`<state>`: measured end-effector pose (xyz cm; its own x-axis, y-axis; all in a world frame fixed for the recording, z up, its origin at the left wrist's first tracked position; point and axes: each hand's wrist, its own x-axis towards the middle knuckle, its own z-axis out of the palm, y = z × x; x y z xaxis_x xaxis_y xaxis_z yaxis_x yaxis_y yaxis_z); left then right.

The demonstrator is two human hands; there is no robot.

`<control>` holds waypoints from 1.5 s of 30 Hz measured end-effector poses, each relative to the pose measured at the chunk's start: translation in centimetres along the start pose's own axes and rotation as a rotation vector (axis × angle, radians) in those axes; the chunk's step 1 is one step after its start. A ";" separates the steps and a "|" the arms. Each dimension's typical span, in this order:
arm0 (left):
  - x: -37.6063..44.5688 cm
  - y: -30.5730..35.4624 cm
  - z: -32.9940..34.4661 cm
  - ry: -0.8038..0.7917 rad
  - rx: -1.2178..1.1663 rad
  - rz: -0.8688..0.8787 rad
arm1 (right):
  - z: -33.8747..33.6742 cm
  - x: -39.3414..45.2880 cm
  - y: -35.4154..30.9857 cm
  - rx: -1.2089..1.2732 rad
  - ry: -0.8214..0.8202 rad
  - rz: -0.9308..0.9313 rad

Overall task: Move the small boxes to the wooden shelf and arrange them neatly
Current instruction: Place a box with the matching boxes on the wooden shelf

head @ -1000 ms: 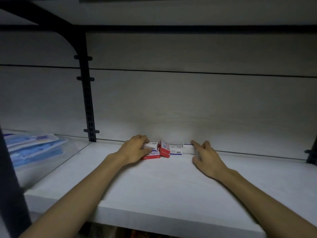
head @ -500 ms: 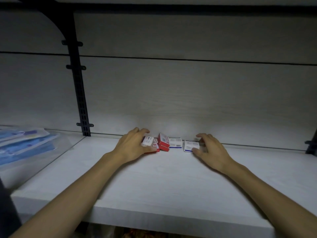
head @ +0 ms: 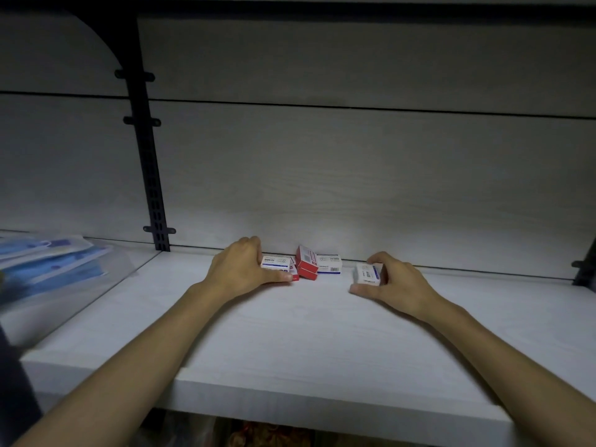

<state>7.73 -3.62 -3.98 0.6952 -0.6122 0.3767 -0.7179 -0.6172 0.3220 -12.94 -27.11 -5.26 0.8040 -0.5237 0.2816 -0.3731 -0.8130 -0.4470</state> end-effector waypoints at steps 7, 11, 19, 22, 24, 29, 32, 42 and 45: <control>0.1 -0.9 0.5 -0.077 -0.085 0.101 | -0.7 0.1 -0.2 0.073 0.087 0.009; 0.1 -1.0 0.6 -0.135 -0.101 0.166 | -1.2 -0.4 -0.3 0.362 -0.121 -0.040; 0.2 -1.2 0.5 -0.119 -0.118 0.184 | -1.1 -0.5 -0.2 0.284 -0.175 -0.010; 0.1 -1.1 0.2 -0.110 -0.125 0.200 | -1.1 -1.0 -0.2 0.399 -0.192 0.002; 0.1 -0.8 -0.2 -0.106 -0.133 0.213 | -1.4 -1.3 0.1 0.495 -0.187 -0.026; -0.7 0.8 -1.6 -0.067 -0.328 0.235 | -3.3 -4.0 0.0 0.870 -0.073 0.075; -2.3 2.7 -2.5 -0.175 -0.455 0.290 | -4.7 -6.6 -0.6 1.050 -0.045 0.104; -8.3 13.2 -1.6 -0.407 -0.865 0.357 | -8.2 -16.6 -0.6 1.105 0.161 0.179; -10.4 16.7 -0.8 -0.483 -1.017 0.310 | -9.8 -19.8 0.6 1.064 0.185 0.184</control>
<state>-11.51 -7.18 -1.79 0.2687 -0.9269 0.2619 -0.4048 0.1380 0.9039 -33.65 -19.71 -2.83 0.6618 -0.7171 0.2187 0.1821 -0.1292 -0.9747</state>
